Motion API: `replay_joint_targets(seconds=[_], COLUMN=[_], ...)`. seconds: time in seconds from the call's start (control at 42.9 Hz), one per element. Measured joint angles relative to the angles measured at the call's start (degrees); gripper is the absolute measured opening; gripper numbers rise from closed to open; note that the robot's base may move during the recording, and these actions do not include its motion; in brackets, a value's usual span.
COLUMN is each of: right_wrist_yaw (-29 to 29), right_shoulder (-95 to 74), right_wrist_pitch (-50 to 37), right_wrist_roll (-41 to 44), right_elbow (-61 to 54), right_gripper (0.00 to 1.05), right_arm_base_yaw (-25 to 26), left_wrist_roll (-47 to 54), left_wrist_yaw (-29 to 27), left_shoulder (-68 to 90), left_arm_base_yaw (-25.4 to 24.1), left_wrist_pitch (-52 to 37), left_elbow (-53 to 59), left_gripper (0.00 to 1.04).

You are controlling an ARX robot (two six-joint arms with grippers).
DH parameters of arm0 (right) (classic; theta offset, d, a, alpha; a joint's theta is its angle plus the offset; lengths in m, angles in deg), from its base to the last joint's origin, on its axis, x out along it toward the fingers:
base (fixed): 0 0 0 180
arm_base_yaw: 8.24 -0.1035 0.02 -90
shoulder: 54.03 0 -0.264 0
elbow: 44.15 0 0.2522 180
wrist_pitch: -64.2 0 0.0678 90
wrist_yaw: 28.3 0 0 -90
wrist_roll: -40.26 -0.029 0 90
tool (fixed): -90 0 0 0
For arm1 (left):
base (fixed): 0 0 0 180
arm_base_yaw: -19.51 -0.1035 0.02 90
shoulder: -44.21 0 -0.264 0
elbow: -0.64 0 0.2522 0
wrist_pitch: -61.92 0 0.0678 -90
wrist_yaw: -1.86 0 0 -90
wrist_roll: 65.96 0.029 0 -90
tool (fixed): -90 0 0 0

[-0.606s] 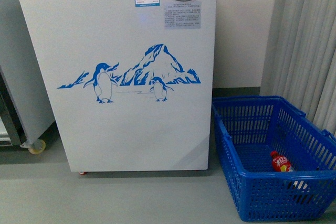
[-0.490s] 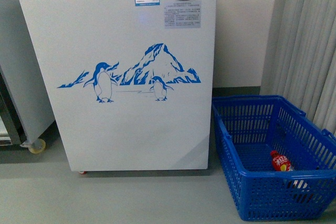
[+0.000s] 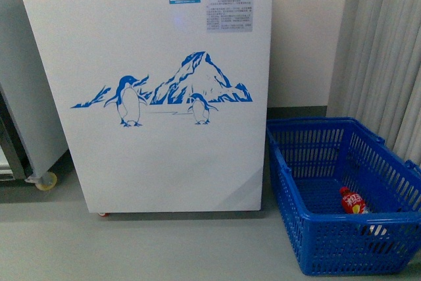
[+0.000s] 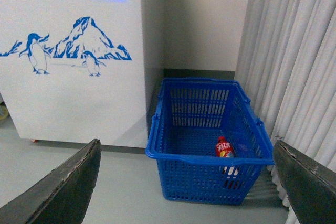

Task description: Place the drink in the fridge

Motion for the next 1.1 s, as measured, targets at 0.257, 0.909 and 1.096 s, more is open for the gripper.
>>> replay_joint_targets(seconds=[0.257,0.909,1.096], right_wrist_yaw=[-0.02,-0.02,-0.02], right_shoulder=[0.0,0.0,0.0], right_wrist_pitch=[0.0,0.0,0.0], right_wrist_roll=[0.0,0.0,0.0], right_elbow=[0.0,0.0,0.0], right_gripper=[0.98,0.98,0.98], right_arm_base_yaw=[0.0,0.0,0.0], left_wrist_roll=[0.0,0.0,0.0], left_wrist_yaw=[0.0,0.04,0.02], left_shoulder=[0.0,0.0,0.0], left_arm_base_yaw=[0.0,0.0,0.0], left_wrist_pitch=[0.0,0.0,0.0], left_elbow=[0.0,0.0,0.0], left_gripper=[0.97,0.97,0.97])
